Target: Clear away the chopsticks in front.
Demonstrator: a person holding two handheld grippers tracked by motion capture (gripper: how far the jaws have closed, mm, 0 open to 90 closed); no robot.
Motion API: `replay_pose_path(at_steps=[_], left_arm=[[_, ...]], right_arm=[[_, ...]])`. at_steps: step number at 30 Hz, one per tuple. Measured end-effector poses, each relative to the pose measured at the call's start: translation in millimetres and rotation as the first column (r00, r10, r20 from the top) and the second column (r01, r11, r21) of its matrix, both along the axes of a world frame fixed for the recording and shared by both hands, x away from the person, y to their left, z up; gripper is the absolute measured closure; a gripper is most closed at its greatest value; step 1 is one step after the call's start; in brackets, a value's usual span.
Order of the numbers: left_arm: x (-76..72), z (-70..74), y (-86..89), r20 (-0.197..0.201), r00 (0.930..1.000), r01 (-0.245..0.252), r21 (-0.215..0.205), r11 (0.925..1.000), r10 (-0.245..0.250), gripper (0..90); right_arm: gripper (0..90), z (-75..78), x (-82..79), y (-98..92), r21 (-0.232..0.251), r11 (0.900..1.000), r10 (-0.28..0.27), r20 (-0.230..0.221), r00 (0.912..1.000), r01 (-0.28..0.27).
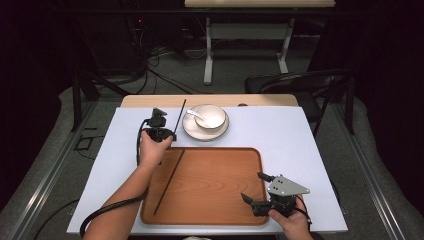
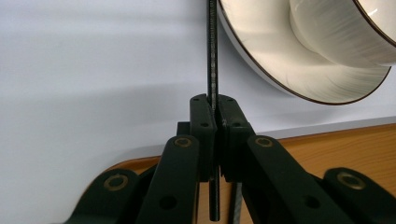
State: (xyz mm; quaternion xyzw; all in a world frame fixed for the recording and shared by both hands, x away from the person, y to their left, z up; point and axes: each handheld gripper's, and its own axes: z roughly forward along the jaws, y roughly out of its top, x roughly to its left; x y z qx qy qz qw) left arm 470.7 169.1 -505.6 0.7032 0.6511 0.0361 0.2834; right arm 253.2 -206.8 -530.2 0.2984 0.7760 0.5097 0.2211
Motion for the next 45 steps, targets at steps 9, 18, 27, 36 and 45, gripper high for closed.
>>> replay_pose_path(at_steps=[9, 18, 27, 36, 45], left_arm=[[-9.4, 11.5, 22.2, 0.021, 0.9996, -0.021, -0.013, 0.9997, 0.021, 86.3], [-24.4, 25.8, 34.6, 0.052, 0.9986, -0.009, -0.006, 0.9999, 0.009, 86.3], [-47.4, 43.2, 43.0, 0.087, 0.9957, 0.032, -0.002, 0.9995, -0.031, 86.2], [-73.3, 53.0, 52.7, 0.107, 0.9921, 0.065, 0.004, 0.9979, -0.065, 86.3], [-104.5, 57.0, 66.5, 0.120, 0.9898, 0.078, -0.009, 0.9969, -0.076, 86.3]], right_arm=[[14.8, -0.1, 0.2, 0.1, -0.002, 1.000, -0.001, 0.000, 1.0000, 0.001], [14.8, -0.1, 0.3, 0.2, -0.003, 1.000, -0.002, 0.001, 1.0000, 0.002], [14.8, 0.0, 0.4, 0.0, -0.002, 1.000, -0.004, 0.001, 1.0000, 0.004], [14.8, 0.0, 0.7, 0.0, -0.001, 1.000, -0.003, 0.001, 1.0000, 0.003], [14.8, -0.1, 0.5, 0.1, -0.002, 1.000, -0.003, 0.001, 1.0000, 0.003]])
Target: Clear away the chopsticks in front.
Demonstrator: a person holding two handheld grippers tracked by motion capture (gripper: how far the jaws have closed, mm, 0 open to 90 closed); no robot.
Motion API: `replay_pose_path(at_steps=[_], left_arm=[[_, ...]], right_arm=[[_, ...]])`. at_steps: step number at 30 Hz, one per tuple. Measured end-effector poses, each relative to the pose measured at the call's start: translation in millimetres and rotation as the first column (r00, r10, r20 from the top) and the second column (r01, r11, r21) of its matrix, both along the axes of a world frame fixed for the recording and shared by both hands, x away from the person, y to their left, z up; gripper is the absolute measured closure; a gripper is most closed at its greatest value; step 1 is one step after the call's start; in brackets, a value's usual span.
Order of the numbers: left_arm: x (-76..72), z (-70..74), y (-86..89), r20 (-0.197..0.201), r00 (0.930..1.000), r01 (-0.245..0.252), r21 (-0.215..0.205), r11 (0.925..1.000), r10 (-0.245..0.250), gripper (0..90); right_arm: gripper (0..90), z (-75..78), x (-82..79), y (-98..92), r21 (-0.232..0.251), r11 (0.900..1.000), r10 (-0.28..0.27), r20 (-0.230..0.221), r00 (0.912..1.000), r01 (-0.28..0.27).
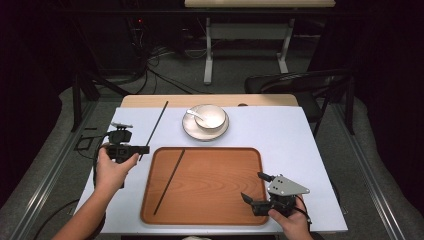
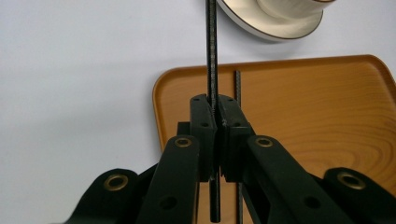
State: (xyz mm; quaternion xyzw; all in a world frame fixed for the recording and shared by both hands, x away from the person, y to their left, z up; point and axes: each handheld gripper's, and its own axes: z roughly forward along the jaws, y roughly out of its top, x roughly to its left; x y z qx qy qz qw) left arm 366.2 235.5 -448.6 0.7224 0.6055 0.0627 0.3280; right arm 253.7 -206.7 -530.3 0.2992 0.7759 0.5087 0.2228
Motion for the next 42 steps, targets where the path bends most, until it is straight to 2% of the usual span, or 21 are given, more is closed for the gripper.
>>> replay_pose_path(at_steps=[6, 8, 9, 19, 28, 30, 31, 35, 42], left_arm=[[-29.8, -4.7, 0.8, 0.008, 0.9997, 0.022, -0.002, 0.9997, -0.022, 86.3], [-33.9, -6.1, -0.2, 0.003, 0.9996, 0.028, 0.000, 0.9996, -0.028, 86.3], [-41.6, -9.7, -2.0, 0.001, 0.9993, 0.038, 0.000, 0.9993, -0.038, 86.3], [-70.5, -24.9, -12.3, -0.017, 0.9965, 0.082, -0.007, 0.9966, -0.082, 86.2], [-83.9, -43.7, -16.7, -0.057, 0.9935, 0.098, -0.021, 0.9950, -0.099, 86.3], [-85.8, -50.7, -17.6, -0.073, 0.9923, 0.099, -0.020, 0.9949, -0.100, 86.3], [-86.6, -57.2, -17.8, -0.094, 0.9906, 0.099, -0.011, 0.9950, -0.100, 86.3], [-87.6, -67.5, -17.1, -0.119, 0.9881, 0.097, -0.009, 0.9953, -0.097, 86.2], [-89.2, -74.2, -16.7, -0.140, 0.9854, 0.098, 0.000, 0.9952, -0.097, 86.2]], right_arm=[[14.8, -0.2, 0.0, 0.2, -0.001, 1.000, -0.001, 0.000, 1.0000, 0.001], [14.8, -0.2, -0.3, 0.1, -0.002, 1.000, -0.003, 0.000, 1.0000, 0.003], [14.8, -0.1, -0.4, 0.1, -0.003, 1.000, -0.002, 0.000, 1.0000, 0.002], [14.8, -0.1, -0.7, 0.2, -0.005, 1.000, -0.002, 0.002, 1.0000, 0.002], [14.8, 0.1, -1.1, -0.1, -0.004, 1.000, -0.005, 0.004, 1.0000, 0.005], [14.8, 0.1, -1.0, 0.0, -0.004, 1.000, -0.005, 0.004, 1.0000, 0.005], [14.8, 0.0, -1.0, 0.1, -0.004, 1.000, -0.005, 0.005, 1.0000, 0.005], [14.8, -0.1, -1.0, 0.2, -0.004, 1.000, -0.005, 0.005, 1.0000, 0.005], [14.8, -0.2, -1.0, 0.0, -0.004, 1.000, -0.005, 0.004, 1.0000, 0.005]])
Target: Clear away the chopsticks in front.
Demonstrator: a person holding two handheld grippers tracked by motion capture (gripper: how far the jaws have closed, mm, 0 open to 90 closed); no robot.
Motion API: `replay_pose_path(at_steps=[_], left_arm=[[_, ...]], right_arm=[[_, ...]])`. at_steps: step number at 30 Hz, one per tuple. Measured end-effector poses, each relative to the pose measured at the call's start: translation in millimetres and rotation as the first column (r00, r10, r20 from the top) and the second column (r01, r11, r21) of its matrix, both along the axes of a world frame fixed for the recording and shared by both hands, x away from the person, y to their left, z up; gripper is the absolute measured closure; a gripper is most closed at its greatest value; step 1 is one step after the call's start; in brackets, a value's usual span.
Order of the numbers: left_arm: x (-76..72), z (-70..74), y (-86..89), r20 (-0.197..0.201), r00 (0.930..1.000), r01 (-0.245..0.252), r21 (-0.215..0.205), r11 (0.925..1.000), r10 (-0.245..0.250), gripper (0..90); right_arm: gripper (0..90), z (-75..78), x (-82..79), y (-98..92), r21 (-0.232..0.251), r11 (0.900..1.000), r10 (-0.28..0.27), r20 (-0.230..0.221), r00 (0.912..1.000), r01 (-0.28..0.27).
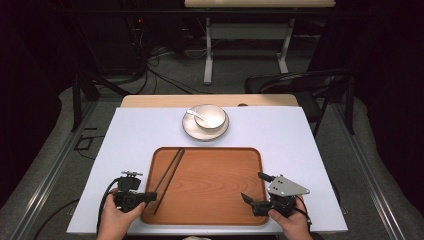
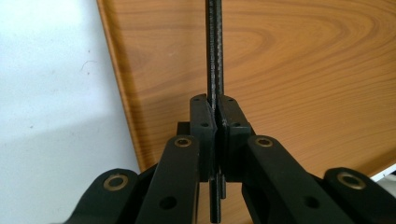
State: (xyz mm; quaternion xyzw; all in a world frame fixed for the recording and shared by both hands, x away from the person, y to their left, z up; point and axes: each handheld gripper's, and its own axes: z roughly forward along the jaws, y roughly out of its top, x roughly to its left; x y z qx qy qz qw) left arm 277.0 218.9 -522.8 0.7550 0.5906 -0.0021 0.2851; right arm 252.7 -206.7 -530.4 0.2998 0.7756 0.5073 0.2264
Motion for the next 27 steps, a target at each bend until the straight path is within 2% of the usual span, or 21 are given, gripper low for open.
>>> replay_pose_path(at_steps=[8, 13, 27], left_arm=[[1.8, -3.9, -0.1, -0.016, 0.9999, 0.001, 0.004, 1.0000, 0.000, 86.1], [1.6, -5.4, -0.9, -0.009, 1.0000, -0.001, 0.017, 0.9999, 0.001, 85.8], [2.2, -8.8, 0.5, -0.023, 0.9997, -0.008, 0.023, 0.9997, 0.009, 84.5]], right_arm=[[14.8, 0.1, -0.2, -0.3, 0.001, 1.000, 0.000, 0.001, 1.0000, 0.000], [14.8, 0.3, -0.4, -0.5, 0.004, 1.000, 0.001, 0.000, 1.0000, -0.001], [14.8, 0.3, -0.7, -0.3, 0.004, 1.000, 0.002, 0.002, 1.0000, -0.002]])
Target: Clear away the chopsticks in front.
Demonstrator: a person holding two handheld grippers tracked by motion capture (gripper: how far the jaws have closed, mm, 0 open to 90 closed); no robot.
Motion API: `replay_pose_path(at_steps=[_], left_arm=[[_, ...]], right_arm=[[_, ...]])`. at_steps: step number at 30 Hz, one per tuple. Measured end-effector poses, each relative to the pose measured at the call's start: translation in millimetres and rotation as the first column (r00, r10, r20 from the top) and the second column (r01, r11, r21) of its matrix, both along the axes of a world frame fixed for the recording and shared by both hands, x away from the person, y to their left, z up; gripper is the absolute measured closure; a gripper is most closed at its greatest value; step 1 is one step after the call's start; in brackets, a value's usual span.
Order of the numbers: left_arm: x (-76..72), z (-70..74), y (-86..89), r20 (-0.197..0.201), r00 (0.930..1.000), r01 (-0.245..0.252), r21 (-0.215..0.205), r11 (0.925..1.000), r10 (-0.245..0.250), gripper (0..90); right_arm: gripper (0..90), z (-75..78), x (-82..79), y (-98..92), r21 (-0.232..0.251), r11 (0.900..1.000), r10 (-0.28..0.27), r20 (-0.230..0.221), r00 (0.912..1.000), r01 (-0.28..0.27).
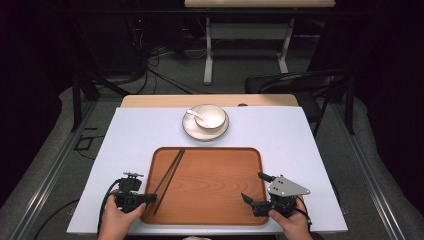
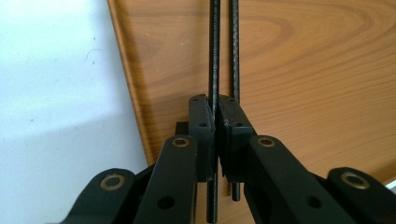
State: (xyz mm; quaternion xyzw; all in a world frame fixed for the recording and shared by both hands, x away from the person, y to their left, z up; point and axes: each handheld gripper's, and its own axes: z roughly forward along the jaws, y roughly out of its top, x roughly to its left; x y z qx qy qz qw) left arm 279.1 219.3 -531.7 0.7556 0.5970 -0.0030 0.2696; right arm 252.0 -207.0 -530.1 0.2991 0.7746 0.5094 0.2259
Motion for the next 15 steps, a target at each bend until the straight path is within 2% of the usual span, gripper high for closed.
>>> replay_pose_path(at_steps=[10, 15], left_arm=[[0.3, 1.6, 1.9, 0.010, 0.9999, -0.003, -0.001, 1.0000, 0.003, 81.8], [2.0, 9.4, 7.4, 0.047, 0.9987, -0.021, -0.014, 0.9997, 0.021, 78.0]], right_arm=[[14.8, 0.1, 0.0, -0.2, 0.000, 1.000, 0.000, -0.001, 1.0000, 0.000], [14.8, -0.1, -0.1, 0.1, 0.000, 1.000, 0.000, -0.001, 1.0000, 0.000]])
